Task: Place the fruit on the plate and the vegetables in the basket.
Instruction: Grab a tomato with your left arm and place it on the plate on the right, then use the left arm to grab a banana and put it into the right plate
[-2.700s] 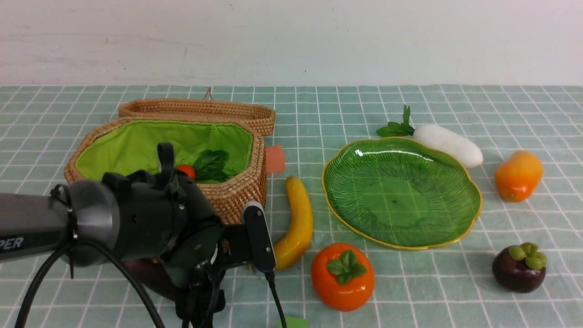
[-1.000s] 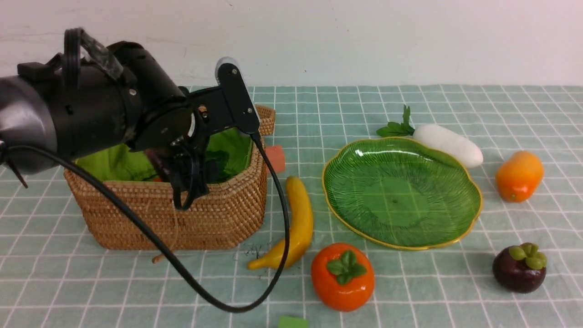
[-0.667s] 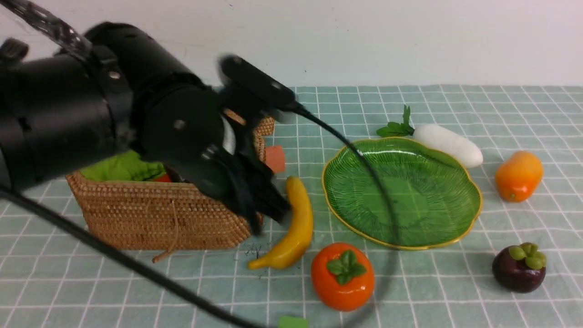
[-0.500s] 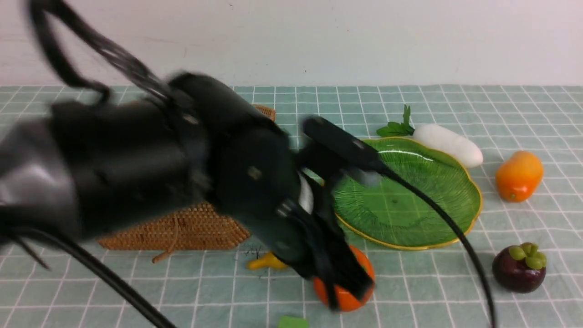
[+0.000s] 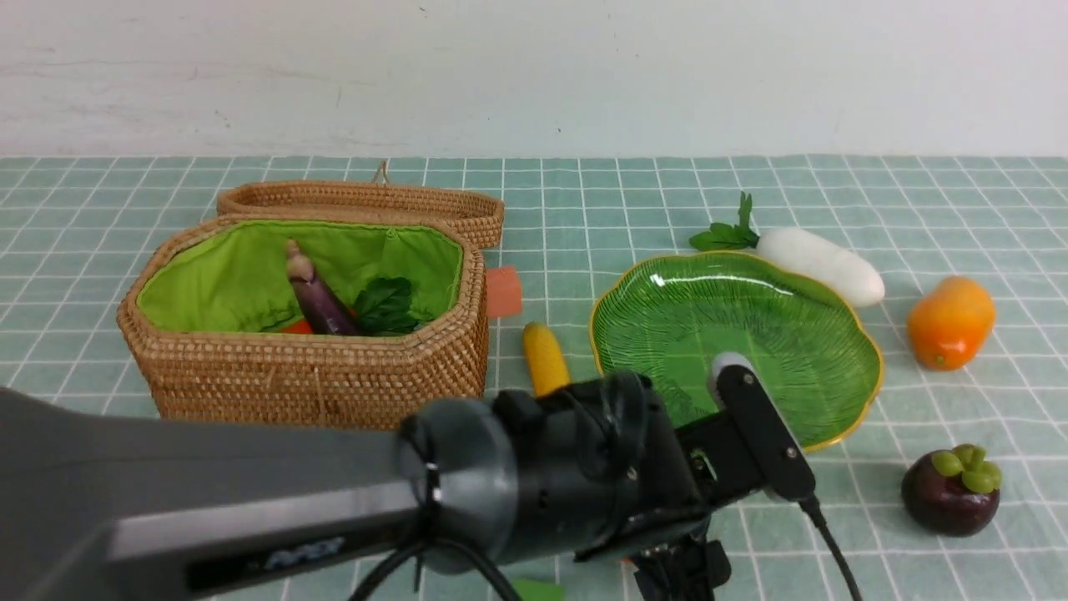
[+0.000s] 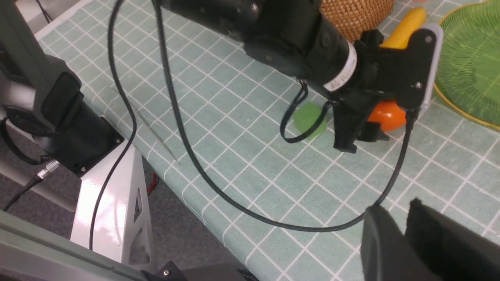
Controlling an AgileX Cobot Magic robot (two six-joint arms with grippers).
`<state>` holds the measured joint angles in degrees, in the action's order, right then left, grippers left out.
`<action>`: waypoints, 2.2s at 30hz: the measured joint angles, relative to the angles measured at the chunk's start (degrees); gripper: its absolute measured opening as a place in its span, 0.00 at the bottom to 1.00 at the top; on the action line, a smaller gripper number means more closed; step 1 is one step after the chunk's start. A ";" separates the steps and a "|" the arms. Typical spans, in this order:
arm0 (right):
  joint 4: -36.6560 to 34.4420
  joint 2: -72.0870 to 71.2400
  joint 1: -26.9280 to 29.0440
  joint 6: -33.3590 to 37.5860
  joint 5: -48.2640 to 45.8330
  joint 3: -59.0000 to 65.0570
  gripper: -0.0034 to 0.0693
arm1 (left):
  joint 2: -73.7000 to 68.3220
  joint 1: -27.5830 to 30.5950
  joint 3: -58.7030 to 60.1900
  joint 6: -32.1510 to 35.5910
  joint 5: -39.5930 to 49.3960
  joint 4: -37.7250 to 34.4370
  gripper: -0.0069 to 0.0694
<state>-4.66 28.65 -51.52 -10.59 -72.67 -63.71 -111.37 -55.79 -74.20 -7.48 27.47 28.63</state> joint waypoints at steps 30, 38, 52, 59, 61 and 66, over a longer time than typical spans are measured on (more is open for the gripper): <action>16.07 -0.05 0.00 -12.54 0.74 0.00 0.20 | 0.22 2.02 -20.29 -12.21 5.35 -1.32 0.71; 15.85 -0.05 0.00 -13.17 1.04 0.00 0.20 | -18.25 7.76 -37.14 -7.71 5.40 -5.41 0.71; 14.74 -0.05 0.00 -13.22 0.99 0.00 0.20 | -18.81 7.88 -39.99 -4.43 7.09 -9.28 0.88; 14.56 -0.05 0.00 -12.34 1.16 0.00 0.20 | -12.06 7.88 -40.14 -4.43 17.64 -12.97 0.86; 14.56 -0.05 0.00 -12.32 1.22 0.00 0.20 | -8.74 7.88 -40.14 -4.43 27.65 -14.49 0.74; 14.56 -0.05 0.00 -12.00 1.28 0.00 0.20 | -3.91 7.88 -40.42 -5.03 38.67 -14.69 0.40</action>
<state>9.90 28.59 -51.52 -22.60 -71.39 -63.71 -115.28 -47.91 -114.62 -12.51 66.15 13.94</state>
